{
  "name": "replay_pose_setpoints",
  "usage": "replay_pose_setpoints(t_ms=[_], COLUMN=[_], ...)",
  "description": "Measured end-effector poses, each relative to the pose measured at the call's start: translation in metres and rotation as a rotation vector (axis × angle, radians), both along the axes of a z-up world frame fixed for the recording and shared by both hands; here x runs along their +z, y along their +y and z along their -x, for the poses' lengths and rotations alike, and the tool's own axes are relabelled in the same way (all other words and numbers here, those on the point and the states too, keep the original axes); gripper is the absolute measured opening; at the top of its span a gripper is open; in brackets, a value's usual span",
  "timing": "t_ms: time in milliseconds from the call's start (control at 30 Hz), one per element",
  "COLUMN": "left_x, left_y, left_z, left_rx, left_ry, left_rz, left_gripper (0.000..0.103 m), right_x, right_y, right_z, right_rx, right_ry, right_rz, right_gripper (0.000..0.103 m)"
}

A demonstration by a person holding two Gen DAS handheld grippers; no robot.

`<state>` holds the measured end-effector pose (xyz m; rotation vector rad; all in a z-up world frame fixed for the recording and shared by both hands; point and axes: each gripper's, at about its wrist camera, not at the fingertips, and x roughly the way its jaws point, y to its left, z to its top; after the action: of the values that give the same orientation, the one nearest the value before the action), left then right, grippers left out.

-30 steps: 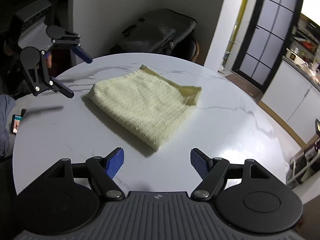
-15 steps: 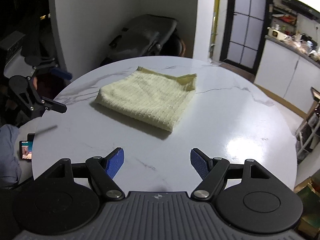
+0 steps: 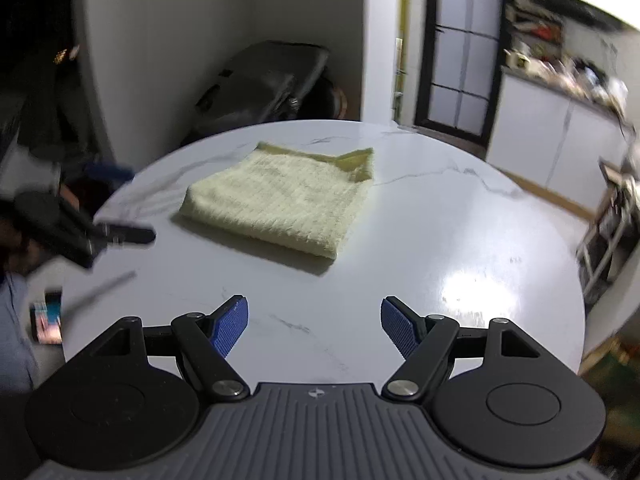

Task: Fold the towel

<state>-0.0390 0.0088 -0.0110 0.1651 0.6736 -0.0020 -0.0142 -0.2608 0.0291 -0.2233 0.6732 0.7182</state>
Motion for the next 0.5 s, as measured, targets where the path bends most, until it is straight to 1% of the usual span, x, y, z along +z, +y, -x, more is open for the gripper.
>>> replay_pose_setpoints(t_ms=[67, 167, 267, 367, 500], left_x=[-0.002, -0.005, -0.01, -0.011, -0.013], left_y=[-0.003, -0.003, -0.004, -0.004, 0.001], left_z=[0.001, 0.004, 0.002, 0.001, -0.002], left_rx=[0.002, 0.024, 0.007, 0.002, 0.013], left_ry=[0.004, -0.007, 0.026, 0.033, 0.047], left_rz=[0.006, 0.013, 0.024, 0.031, 0.059], left_gripper=[0.103, 0.103, 0.103, 0.103, 0.103], right_x=[0.0, -0.003, -0.01, -0.014, -0.019], right_y=[-0.002, 0.001, 0.008, 0.016, 0.023], right_z=[0.0, 0.002, 0.004, 0.005, 0.005], right_rx=[-0.031, -0.044, -0.019, 0.001, 0.011], right_ry=[0.005, -0.001, 0.005, 0.007, 0.01], right_rz=[-0.02, -0.012, 0.0, 0.013, 0.019], right_gripper=[0.078, 0.078, 0.078, 0.078, 0.078])
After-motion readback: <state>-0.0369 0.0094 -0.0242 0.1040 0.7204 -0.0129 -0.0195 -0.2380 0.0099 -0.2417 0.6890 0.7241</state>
